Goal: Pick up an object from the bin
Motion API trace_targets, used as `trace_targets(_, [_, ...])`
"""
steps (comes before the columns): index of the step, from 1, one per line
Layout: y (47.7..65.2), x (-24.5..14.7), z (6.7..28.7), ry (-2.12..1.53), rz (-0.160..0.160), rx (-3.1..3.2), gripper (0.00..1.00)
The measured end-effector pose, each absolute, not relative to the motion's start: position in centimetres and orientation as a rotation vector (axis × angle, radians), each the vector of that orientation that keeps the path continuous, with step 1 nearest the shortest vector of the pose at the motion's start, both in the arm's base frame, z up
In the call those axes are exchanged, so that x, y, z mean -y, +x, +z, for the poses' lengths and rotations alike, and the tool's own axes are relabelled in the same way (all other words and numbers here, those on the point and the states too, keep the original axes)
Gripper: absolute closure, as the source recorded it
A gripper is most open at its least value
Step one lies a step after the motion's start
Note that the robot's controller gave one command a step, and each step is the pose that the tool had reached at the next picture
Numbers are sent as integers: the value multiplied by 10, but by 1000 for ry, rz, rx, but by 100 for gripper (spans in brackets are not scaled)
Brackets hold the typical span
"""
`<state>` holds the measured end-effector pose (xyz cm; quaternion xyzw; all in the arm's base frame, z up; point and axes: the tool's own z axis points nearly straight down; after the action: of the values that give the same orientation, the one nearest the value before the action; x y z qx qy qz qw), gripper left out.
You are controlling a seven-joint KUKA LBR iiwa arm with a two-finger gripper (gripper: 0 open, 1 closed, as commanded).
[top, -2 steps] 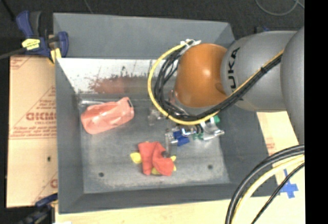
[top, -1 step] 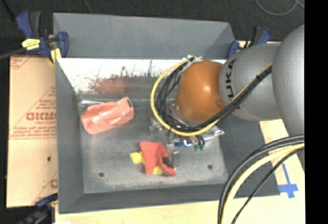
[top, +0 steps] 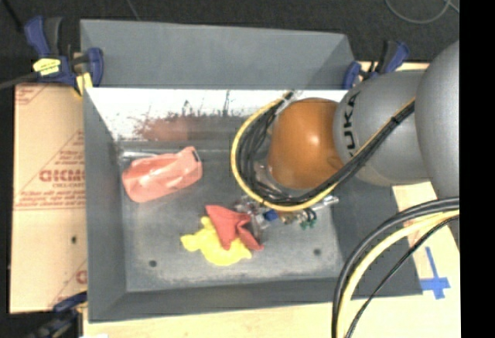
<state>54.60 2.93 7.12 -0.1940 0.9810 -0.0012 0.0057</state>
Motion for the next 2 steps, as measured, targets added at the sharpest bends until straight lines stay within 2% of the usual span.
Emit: trace_targets(2, [546,-29,71,-598,-1,-3074,100])
